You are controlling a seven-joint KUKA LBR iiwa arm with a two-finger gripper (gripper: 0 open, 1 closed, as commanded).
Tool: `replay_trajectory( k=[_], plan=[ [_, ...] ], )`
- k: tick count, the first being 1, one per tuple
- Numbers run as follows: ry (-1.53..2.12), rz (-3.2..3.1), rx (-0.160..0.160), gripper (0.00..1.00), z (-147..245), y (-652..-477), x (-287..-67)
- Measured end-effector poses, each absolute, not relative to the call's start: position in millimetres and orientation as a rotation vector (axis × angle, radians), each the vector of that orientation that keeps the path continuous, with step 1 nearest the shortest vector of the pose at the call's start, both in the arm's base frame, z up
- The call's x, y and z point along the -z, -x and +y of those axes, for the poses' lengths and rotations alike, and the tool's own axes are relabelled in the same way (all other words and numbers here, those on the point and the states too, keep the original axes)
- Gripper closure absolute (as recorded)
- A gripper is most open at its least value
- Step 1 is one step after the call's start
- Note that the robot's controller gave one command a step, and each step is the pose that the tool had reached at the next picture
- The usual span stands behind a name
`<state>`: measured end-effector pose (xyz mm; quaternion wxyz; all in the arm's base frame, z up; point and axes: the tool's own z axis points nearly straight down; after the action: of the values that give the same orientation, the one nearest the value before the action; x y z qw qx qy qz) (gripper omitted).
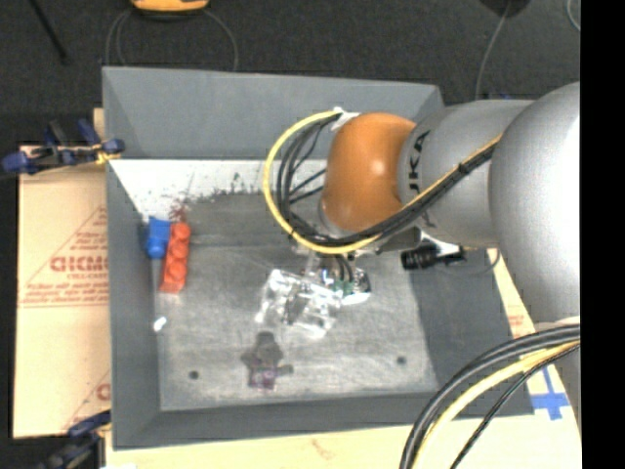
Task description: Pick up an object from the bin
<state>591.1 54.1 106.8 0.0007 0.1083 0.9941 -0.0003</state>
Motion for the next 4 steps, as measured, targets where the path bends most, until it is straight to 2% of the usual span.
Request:
replay_trajectory(
  k=[1,2,3,4],
  plan=[
    [-0.341,3.122,-0.002,1.00,55.8,-591.1,-106.8],
    [-0.308,3.118,-0.002,1.00,38.9,-590.4,-225.9],
    [-0.310,3.122,-0.002,0.00,39.4,-589.6,-222.5],
    [-0.648,3.073,-0.007,0.00,38.0,-599.7,-91.5]
  ],
)
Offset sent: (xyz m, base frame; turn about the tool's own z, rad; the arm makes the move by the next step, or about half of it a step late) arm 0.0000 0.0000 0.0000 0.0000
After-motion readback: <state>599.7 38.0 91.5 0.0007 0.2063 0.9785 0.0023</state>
